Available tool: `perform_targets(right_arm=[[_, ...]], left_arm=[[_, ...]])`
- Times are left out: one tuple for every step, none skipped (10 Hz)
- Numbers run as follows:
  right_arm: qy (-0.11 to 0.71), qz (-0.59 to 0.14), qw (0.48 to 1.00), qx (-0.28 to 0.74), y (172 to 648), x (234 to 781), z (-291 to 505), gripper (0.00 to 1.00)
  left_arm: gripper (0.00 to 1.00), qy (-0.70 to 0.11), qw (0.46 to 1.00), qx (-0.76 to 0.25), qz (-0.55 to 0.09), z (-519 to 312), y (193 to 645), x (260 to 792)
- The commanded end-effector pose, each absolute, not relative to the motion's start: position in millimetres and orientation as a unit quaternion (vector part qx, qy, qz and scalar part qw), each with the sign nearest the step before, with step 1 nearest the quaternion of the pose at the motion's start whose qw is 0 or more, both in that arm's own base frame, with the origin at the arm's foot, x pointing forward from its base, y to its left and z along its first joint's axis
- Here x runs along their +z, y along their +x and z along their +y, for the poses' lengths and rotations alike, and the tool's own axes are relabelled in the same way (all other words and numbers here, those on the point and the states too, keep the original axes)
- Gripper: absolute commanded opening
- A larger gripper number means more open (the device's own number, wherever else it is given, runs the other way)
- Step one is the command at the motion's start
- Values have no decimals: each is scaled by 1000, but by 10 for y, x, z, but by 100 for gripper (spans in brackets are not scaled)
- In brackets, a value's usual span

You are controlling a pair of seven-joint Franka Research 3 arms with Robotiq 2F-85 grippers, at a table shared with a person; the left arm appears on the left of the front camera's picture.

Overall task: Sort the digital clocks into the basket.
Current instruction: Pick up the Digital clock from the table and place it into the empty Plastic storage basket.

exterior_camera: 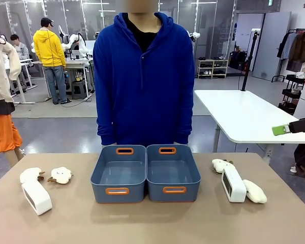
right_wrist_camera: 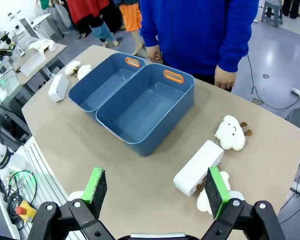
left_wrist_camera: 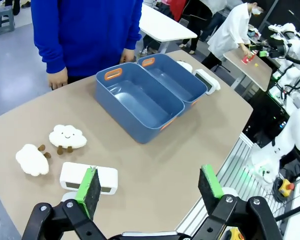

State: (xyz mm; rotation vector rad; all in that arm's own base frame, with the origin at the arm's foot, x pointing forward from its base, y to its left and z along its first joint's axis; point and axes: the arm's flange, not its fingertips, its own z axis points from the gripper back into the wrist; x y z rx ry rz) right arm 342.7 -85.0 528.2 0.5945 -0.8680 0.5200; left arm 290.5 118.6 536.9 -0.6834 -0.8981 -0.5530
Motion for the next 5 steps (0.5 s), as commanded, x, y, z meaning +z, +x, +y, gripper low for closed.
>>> perform_targets(right_arm=[[283, -415, 826, 254, 3450, 5265, -854, 100], [283, -415, 826, 254, 3450, 5265, -854, 100], [283, -415, 826, 254, 3450, 5265, -854, 100], [283, -415, 826, 254, 3450, 5265, -854, 100], [283, -415, 826, 254, 3450, 5265, -854, 100]], left_arm=[[100, -325, 802, -269, -423, 1198, 2917, 5376], [100, -325, 802, -269, -423, 1198, 2917, 5376], [100, -325, 802, -269, -423, 1198, 2917, 5376], [100, -325, 802, -269, -423, 1198, 2917, 5376], [100, -325, 802, -269, -423, 1198, 2917, 5376]])
